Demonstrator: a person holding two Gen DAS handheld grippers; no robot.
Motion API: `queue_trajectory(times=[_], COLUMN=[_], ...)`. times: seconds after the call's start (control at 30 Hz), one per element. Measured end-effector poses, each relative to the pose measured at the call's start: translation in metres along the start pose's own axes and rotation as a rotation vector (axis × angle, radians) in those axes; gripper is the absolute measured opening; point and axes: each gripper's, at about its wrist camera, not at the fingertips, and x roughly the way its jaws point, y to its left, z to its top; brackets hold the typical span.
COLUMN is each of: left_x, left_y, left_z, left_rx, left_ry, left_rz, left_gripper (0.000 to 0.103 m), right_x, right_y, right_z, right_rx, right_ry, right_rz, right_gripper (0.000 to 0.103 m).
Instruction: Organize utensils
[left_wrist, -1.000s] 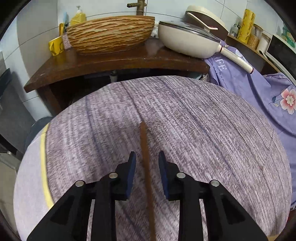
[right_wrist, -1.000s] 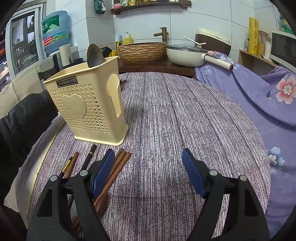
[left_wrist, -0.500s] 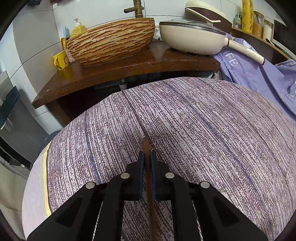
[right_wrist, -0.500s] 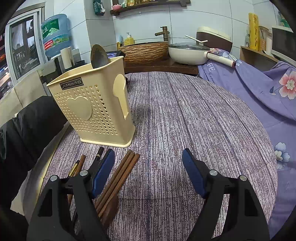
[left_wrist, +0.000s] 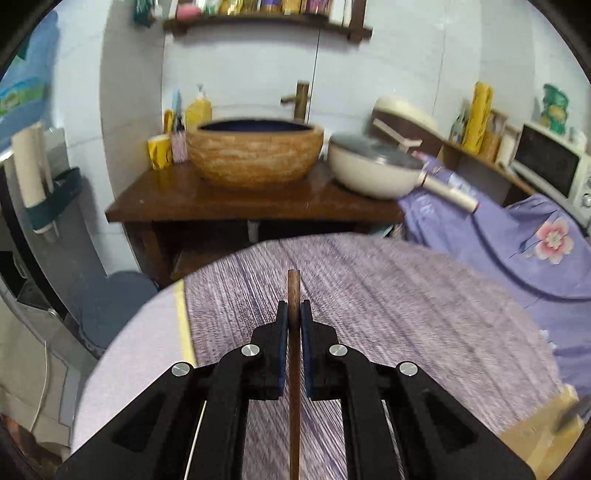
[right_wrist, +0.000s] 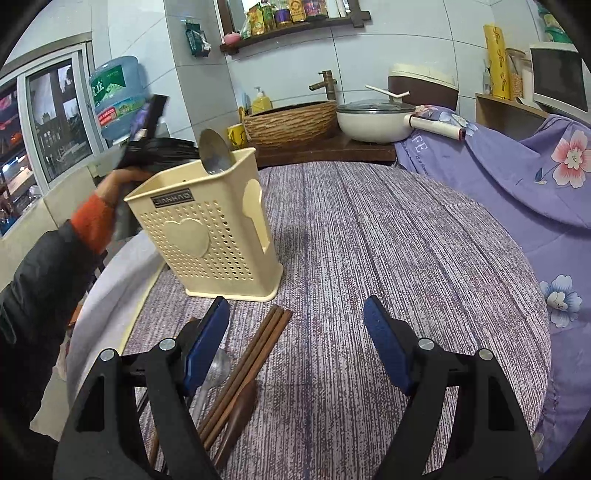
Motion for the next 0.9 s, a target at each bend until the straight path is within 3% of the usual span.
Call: queue_trajectory(times=[0.17,0.37,0.67,0.9], left_x=[-0.099,-0.172,-0.237,-0.262], left_y=[-0.012,-0.034,-0.075,-0.104], left_z=[0.000,0.008,0.050,0.052], left_rx=[0.000,0.035,0.080,0.114], left_ry=[-0.122,-0.232,-0.351,-0.387], left_rz=[-0.026,-0.004,-0.021,-0.071], left_gripper=[0.007,0.007,0.007,0.007], right_x=[-0.021,-0.042,-0.058,-0.063], right_y=[0.006,0.015,0.016,0.014], right_z=[-0.003,-0.005,-0.011,-0.016], right_rx=[0.005,-0.016,-0.020,-0.024], right_ry=[-0.031,-0.061,-0.067,-0.068], right_rz=[0.035,0.057,0.053,0.054], right_gripper=[0.075,0.075,0.075,0.075])
